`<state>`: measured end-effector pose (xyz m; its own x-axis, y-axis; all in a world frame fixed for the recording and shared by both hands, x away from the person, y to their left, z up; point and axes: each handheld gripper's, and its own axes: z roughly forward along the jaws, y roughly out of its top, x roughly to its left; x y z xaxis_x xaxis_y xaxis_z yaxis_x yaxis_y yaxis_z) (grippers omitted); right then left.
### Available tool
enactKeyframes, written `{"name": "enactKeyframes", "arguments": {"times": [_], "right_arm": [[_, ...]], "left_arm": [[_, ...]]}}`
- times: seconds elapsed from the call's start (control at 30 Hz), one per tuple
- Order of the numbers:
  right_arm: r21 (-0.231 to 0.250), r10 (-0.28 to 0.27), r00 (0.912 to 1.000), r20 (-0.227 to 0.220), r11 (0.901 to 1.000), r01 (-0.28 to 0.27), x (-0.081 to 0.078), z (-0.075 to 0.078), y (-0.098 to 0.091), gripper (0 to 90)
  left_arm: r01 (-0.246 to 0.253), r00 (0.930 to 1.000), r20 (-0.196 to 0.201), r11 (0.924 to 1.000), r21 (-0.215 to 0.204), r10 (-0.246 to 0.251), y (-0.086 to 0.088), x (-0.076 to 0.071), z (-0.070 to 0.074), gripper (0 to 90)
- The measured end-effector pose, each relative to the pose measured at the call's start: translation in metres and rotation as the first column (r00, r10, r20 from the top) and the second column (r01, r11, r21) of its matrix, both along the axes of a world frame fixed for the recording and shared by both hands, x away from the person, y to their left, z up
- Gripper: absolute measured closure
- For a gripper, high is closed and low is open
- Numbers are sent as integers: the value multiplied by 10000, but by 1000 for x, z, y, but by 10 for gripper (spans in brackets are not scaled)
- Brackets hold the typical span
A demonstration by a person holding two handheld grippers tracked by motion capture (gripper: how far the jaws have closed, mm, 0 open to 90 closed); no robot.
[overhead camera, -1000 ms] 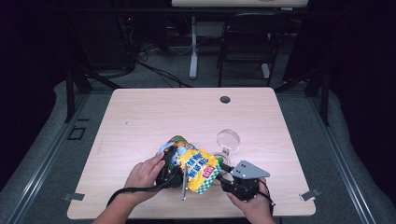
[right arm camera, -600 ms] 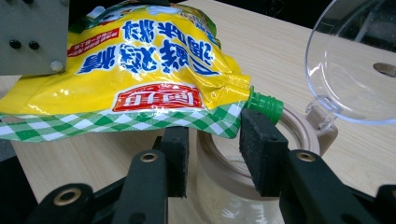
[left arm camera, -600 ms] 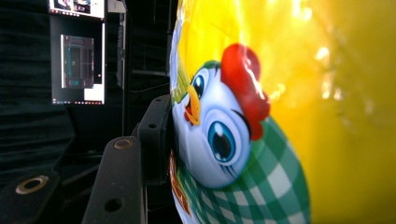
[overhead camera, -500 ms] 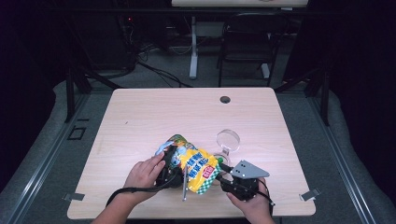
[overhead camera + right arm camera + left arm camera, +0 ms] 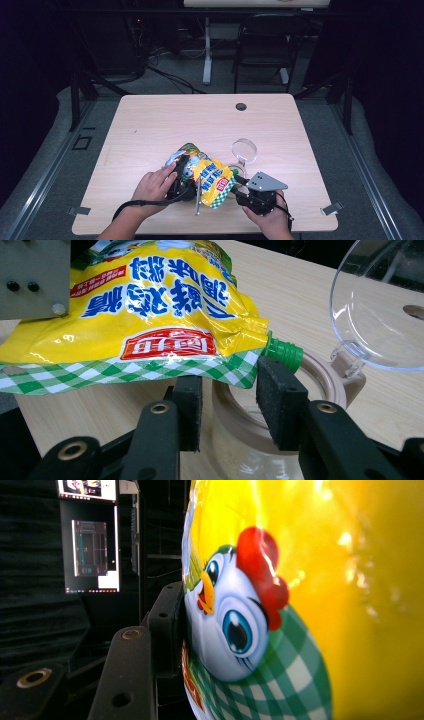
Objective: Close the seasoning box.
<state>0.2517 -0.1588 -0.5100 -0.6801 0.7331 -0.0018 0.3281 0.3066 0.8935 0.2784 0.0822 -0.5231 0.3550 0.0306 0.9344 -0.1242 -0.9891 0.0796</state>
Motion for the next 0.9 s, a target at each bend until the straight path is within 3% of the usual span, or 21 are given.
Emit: {"name": "enactKeyframes", "arguments": {"times": [0.67, 0.9], "right_arm": [[104, 75, 9999, -115, 9999, -74, 1, -1, 3, 636], [167, 68, 9999, -115, 9998, -66, 2, -2, 4, 636]], "left_arm": [[-25, 10000, -92, 9994, 340, 29, 3, 0, 4, 523], [-19, 10000, 38, 9984, 561, 17, 3, 0, 7, 523]]}}
